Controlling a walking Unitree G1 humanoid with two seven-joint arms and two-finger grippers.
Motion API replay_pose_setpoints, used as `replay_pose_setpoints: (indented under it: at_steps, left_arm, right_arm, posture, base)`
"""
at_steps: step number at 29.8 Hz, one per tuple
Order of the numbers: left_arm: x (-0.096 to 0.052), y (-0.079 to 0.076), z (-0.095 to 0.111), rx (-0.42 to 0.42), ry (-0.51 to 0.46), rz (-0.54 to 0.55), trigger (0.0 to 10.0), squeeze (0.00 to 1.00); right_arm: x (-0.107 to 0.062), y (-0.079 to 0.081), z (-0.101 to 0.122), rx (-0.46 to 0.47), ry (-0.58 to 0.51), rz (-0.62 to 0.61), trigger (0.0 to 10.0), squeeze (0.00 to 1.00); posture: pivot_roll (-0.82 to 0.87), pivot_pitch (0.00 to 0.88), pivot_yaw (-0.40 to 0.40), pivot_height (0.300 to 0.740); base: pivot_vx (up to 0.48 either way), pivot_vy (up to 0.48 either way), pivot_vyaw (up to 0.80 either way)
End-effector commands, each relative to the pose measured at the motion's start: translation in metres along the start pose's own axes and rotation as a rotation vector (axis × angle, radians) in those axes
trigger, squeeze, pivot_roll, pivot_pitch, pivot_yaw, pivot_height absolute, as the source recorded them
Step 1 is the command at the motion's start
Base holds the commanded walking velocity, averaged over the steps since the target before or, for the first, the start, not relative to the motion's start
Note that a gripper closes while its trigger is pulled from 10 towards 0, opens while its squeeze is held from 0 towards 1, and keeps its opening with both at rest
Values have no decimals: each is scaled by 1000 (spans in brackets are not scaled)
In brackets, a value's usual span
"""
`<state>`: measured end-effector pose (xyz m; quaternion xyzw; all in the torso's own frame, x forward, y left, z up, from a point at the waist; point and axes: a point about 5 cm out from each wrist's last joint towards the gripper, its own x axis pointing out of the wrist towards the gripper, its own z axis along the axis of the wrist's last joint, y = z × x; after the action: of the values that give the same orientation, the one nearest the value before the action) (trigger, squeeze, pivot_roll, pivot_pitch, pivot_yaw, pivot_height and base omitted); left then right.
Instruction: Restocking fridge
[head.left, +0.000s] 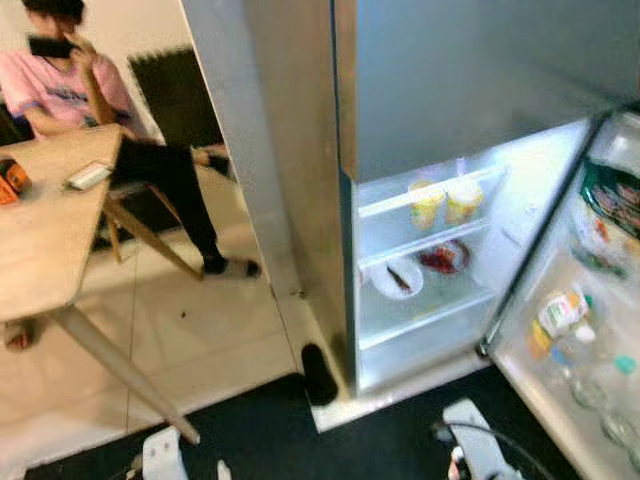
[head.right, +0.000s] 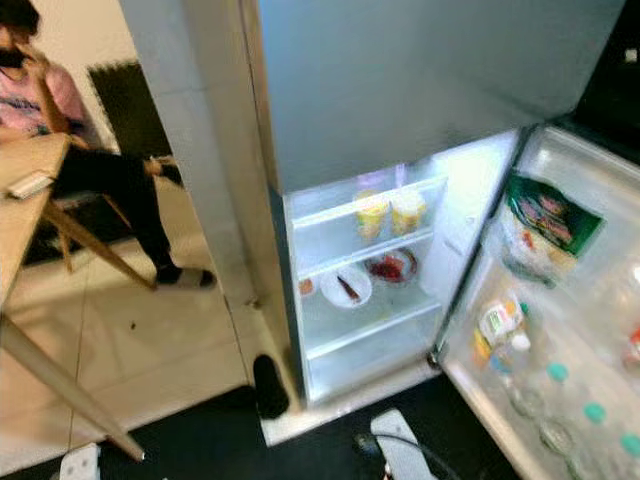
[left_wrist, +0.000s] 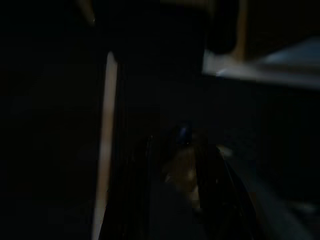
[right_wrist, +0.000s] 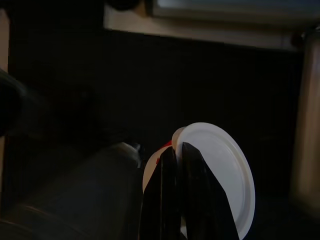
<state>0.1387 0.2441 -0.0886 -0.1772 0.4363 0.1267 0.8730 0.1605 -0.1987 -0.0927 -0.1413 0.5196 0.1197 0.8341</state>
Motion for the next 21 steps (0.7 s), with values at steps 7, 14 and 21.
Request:
replay_pose_setpoints:
  at_steps: [7,14,21]
  left_arm:
    - [-1,-2,-12,-14,42,-9,10000,0]
    - [-1,-3,-13,-21,44,-14,10000,0]
    - [-2,-2,-13,-24,45,-12,10000,0]
  right_arm:
    - [0,1,-3,-6,6,-3,10000,0]
    - [0,0,-3,-15,8,-7,10000,0]
    - [0,0,-3,-22,9,-11,10000,0]
  posture:
    - [-17,0,28,740]
    - [-14,0,26,740]
    - [-15,0,23,740]
  base:
    - [0,0,788]
    - [0,0,788]
    - [0,0,788]
